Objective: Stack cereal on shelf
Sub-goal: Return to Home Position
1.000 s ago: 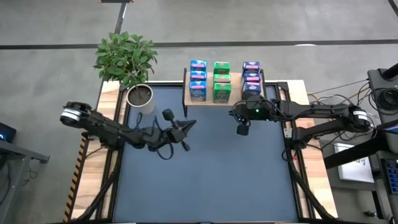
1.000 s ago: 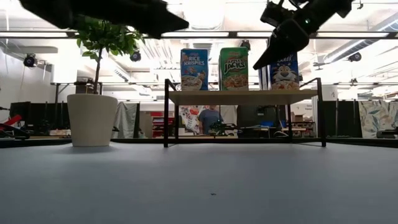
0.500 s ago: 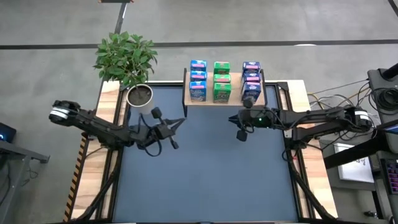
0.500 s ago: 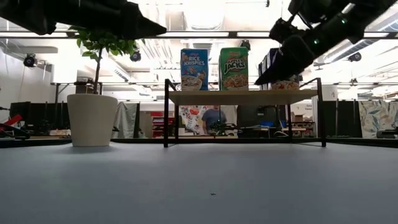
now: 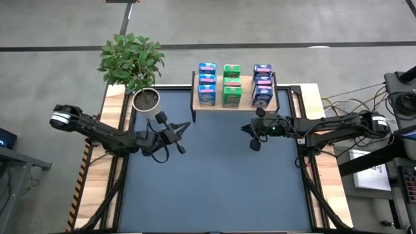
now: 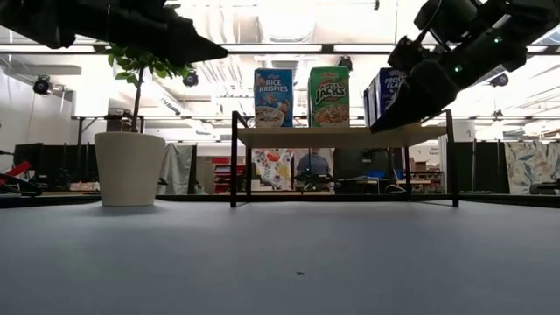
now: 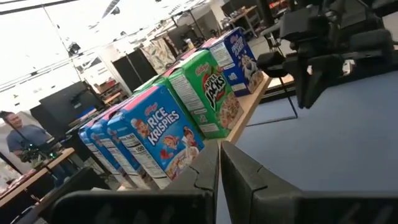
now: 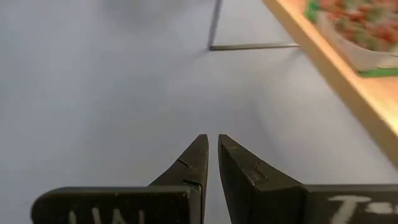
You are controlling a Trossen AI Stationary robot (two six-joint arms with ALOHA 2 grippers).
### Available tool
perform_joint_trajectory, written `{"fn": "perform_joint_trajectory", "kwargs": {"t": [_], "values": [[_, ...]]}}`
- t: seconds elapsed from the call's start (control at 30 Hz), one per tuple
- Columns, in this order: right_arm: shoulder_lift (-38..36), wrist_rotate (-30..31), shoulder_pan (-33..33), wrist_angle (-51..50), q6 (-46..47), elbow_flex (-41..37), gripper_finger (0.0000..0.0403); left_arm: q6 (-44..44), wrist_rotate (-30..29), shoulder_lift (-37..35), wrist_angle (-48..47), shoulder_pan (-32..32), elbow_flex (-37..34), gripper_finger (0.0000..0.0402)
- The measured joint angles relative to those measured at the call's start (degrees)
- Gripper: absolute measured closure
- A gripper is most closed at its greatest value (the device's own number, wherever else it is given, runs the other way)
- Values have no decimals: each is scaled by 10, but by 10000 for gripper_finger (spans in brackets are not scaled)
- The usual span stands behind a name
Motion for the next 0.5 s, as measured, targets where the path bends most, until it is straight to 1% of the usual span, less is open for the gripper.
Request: {"fn": "perform_joint_trajectory", "kwargs": {"t": [0.1, 0.2, 0.3, 0.43, 0.5], "values": [[-10, -15, 4, 0, -10, 0, 375, -12, 0, -18, -29, -1, 0, 402], [-32, -29, 6, 0, -23, 0, 375, -33, 9, -48, -83, -6, 0, 402], [-65, -39, 7, 0, -39, -1, 375, -62, 59, -93, -153, -11, 0, 402], [-110, -45, 7, -1, -54, -4, 375, -107, 156, -160, -258, -11, 0, 402], [-129, -50, 7, -2, -63, -8, 375, -129, 186, -191, -303, -11, 0, 402]]}}
